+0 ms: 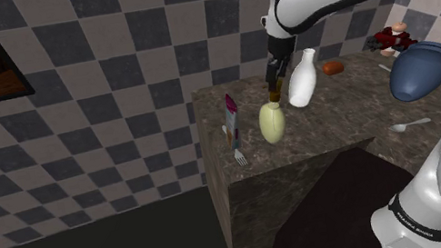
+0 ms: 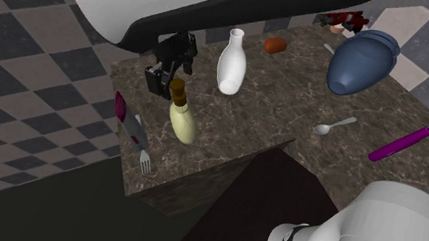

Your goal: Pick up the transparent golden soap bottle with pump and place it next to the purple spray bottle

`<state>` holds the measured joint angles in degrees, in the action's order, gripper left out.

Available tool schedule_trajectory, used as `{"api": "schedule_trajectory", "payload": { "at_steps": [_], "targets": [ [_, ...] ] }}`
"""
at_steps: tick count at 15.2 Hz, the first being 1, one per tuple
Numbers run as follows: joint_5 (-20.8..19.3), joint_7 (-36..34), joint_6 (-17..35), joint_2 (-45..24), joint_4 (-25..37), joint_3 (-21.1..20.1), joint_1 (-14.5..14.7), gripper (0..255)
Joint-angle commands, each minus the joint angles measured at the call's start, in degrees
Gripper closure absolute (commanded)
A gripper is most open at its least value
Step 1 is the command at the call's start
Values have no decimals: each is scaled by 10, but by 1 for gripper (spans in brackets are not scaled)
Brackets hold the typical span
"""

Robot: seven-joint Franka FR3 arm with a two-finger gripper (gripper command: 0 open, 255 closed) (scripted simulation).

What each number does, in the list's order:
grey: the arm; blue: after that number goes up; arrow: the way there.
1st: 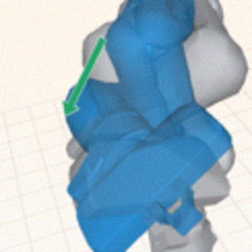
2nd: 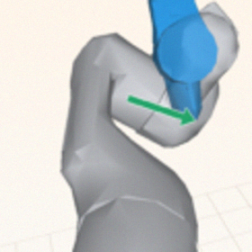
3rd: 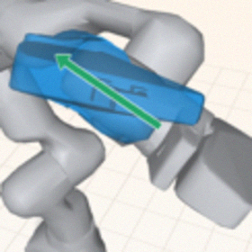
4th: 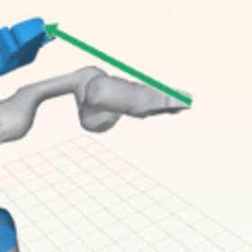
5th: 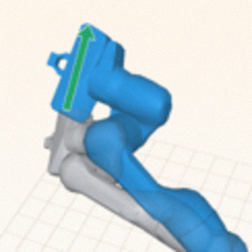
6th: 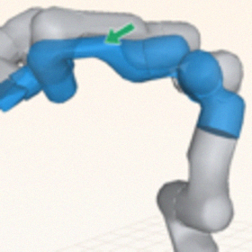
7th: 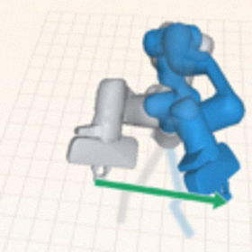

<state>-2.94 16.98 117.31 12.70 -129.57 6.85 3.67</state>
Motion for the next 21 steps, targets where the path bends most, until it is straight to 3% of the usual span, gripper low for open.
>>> {"api": "schedule_trajectory", "payload": {
  "at_steps": [1, 11, 12, 21],
  "targets": [
    [1, 0, 17, -8, -9, 0, 0, 0],
    [1, 0, 37, -16, -21, 1, 0, 0],
    [1, 0, 37, -16, -21, 1, 0, 255],
    [1, 0, 37, -16, -21, 1, 0, 255]
  ]
}}
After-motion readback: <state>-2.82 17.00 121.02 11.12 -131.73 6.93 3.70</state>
